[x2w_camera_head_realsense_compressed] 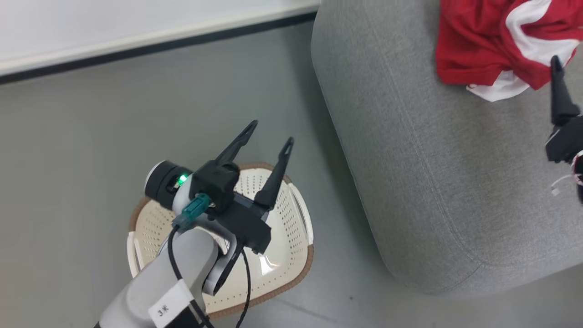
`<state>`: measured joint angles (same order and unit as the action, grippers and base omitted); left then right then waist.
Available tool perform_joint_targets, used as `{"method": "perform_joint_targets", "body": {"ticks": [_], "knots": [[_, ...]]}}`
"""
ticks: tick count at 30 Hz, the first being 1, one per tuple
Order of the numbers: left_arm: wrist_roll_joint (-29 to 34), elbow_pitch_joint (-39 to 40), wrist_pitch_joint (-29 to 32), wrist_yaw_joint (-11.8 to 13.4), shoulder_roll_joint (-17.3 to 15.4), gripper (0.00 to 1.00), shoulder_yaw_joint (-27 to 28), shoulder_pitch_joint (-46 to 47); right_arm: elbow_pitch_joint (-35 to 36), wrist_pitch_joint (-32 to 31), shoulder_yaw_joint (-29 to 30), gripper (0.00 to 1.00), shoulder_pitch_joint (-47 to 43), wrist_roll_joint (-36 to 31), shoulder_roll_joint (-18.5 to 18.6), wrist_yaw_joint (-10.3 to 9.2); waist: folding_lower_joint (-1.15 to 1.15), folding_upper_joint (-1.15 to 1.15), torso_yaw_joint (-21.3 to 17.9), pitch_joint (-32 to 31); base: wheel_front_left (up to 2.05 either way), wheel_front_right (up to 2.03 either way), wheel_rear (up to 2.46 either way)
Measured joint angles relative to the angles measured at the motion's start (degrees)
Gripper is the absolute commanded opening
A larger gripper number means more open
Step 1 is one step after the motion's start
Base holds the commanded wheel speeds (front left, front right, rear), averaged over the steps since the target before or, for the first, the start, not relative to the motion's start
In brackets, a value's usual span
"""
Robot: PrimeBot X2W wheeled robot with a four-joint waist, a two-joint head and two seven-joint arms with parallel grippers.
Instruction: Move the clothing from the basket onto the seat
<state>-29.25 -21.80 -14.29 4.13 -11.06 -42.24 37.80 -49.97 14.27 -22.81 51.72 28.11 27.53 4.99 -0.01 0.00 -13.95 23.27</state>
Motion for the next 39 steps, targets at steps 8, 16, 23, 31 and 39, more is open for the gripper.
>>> {"method": "perform_joint_targets", "body": {"ticks": [8, 16, 23, 31, 39], "knots": [[-3.1, -2.7, 0.0, 1.3, -1.0, 1.00, 4.8, -4.9, 3.6, 0.0, -0.8, 1.00, -4.5, -0.4, -3.5, -0.02, -0.01, 0.00, 1.3, -6.0, 0.00, 0.00, 0.00], [-5.4, -3.5, 0.0, 2.0, -2.6, 1.00, 10.1, -12.0, 7.5, 0.0, -1.1, 1.00, -8.9, -0.4, -7.5, -1.02, -0.01, 0.00, 3.5, -11.2, 0.00, 0.00, 0.00], [-6.3, -3.0, 0.0, 2.5, -3.8, 1.00, 15.1, -19.4, 12.3, 0.0, -1.7, 1.00, -15.7, -1.4, -9.5, -2.33, -0.01, -0.01, 6.2, -15.7, 0.00, 0.00, 0.00], [-6.1, 0.1, 0.0, 3.0, -5.0, 1.00, 20.1, -28.5, 20.4, 0.0, -3.6, 1.00, -25.2, -3.5, -12.4, -5.02, -0.01, -0.01, 9.2, -20.6, 0.00, 0.00, 0.00], [-4.8, 3.7, 0.0, 3.0, -4.4, 1.00, 24.4, -35.3, 27.7, 0.0, -3.1, 1.00, -34.8, -4.6, -12.9, -8.70, 0.00, -0.01, 11.4, -23.5, 0.00, 0.00, 0.00]]}}
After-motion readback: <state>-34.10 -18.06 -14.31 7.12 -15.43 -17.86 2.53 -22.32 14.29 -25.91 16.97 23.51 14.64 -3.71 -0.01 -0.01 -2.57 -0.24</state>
